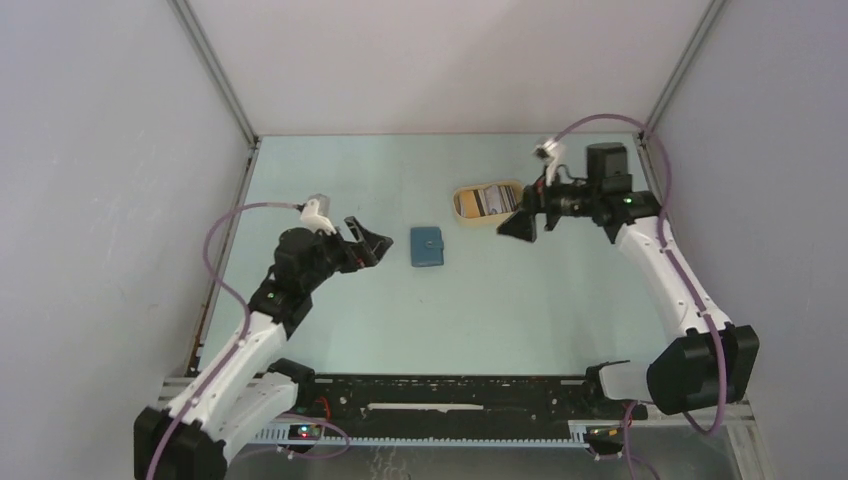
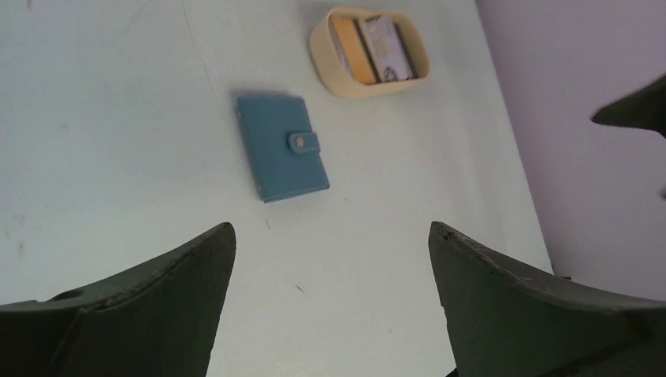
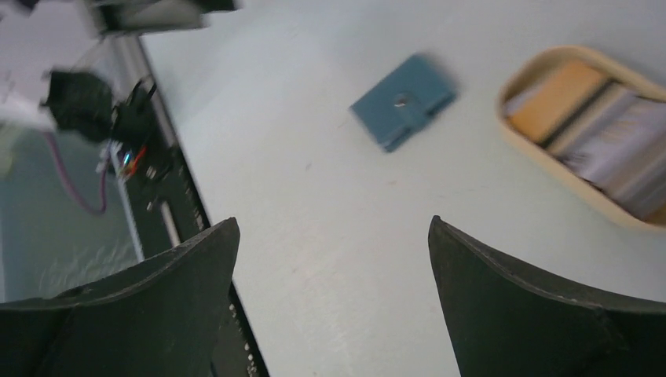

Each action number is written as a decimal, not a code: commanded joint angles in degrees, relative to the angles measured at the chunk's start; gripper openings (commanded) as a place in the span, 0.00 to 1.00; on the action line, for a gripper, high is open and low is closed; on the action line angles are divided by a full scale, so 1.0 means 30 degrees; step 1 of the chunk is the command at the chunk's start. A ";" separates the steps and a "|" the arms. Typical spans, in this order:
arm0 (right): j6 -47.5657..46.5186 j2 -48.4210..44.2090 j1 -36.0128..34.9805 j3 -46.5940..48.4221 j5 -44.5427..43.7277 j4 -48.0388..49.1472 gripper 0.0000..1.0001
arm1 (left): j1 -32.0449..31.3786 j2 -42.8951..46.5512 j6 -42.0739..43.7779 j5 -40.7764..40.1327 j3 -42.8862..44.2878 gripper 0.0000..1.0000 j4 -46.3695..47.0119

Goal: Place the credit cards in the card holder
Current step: Move the card holder to the center of the board.

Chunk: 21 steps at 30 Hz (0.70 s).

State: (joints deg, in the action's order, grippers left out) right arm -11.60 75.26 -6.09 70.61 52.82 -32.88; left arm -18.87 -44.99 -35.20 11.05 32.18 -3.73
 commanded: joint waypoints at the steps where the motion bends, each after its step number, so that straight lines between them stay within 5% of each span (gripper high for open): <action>1: -0.3249 -0.0140 -0.2643 -0.0209 -0.0175 -0.1338 1.00 | 0.0146 -0.2822 -0.1445 0.1111 -0.1046 0.94 0.4007; 5: -0.3569 0.0386 -0.2905 -0.0531 0.0481 -0.1960 1.00 | 0.0114 -0.4365 -0.1846 0.1441 -0.1714 0.87 0.5594; 21: -0.3385 0.1271 -0.2571 -0.1183 0.0501 -0.1549 1.00 | -0.1032 -0.9804 -0.3103 0.1283 -0.1699 0.84 0.9049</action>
State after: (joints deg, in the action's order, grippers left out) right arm -20.75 79.31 -13.89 66.89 53.95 -37.91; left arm -20.78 -71.90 -43.18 14.37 25.93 19.27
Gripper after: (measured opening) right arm 0.993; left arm 0.851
